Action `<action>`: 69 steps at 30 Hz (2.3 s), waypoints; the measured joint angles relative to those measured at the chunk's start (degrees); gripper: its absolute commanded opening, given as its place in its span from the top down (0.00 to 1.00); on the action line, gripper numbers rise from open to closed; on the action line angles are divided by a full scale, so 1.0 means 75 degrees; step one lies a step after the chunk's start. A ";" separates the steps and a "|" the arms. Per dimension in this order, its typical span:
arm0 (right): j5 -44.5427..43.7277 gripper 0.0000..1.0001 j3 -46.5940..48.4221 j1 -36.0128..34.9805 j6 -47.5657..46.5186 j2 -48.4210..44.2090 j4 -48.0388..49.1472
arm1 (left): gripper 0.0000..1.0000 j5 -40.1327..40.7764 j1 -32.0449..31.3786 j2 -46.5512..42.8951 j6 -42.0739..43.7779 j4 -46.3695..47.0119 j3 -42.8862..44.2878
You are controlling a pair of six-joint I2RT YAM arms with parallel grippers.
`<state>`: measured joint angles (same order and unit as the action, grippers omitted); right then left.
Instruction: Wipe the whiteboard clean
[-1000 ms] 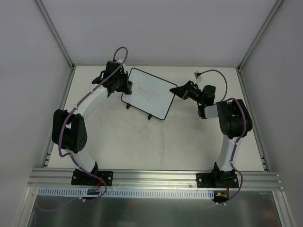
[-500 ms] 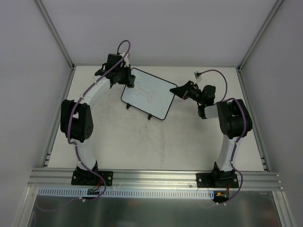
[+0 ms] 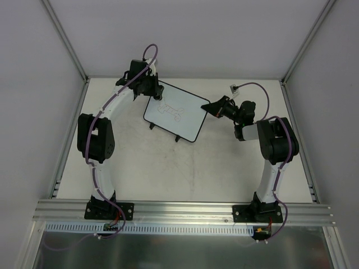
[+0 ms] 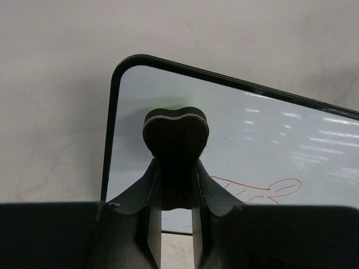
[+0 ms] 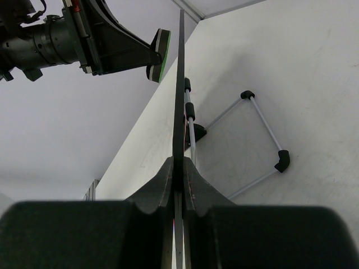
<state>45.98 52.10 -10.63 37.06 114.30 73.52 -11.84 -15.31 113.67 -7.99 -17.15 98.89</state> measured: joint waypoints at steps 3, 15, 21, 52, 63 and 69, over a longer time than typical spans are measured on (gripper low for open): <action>0.0003 1.00 -0.0003 0.0000 0.0000 0.0000 0.0000 | 1.00 -0.0017 -0.0009 0.0119 0.0009 0.0006 0.0038; 0.0000 1.00 0.0000 0.0000 0.0055 0.0000 -0.0006 | 1.00 0.0758 -0.0367 0.0332 0.0484 -0.0020 0.0102; 0.0000 1.00 0.0000 0.0000 0.0055 0.0000 -0.0006 | 1.00 0.0825 -0.0367 0.0338 0.0603 -0.0032 0.0119; 0.0047 1.00 0.0000 0.0006 0.0020 -0.0017 -0.0029 | 1.00 0.0408 -0.0513 -0.1035 -0.0423 0.0868 -0.3713; 0.0050 1.00 -0.0003 0.0006 0.0000 -0.0017 -0.0012 | 1.00 0.0356 -0.0516 -0.0938 -0.0443 0.0498 -0.3133; 0.0050 1.00 -0.0003 0.0006 0.0000 -0.0020 -0.0012 | 1.00 -0.0096 -0.0443 -0.0472 -0.0475 0.0507 -0.1891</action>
<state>46.35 52.07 -10.59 37.06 114.15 73.43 -12.56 -18.63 110.13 -11.55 -13.34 84.71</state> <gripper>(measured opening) 0.080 0.173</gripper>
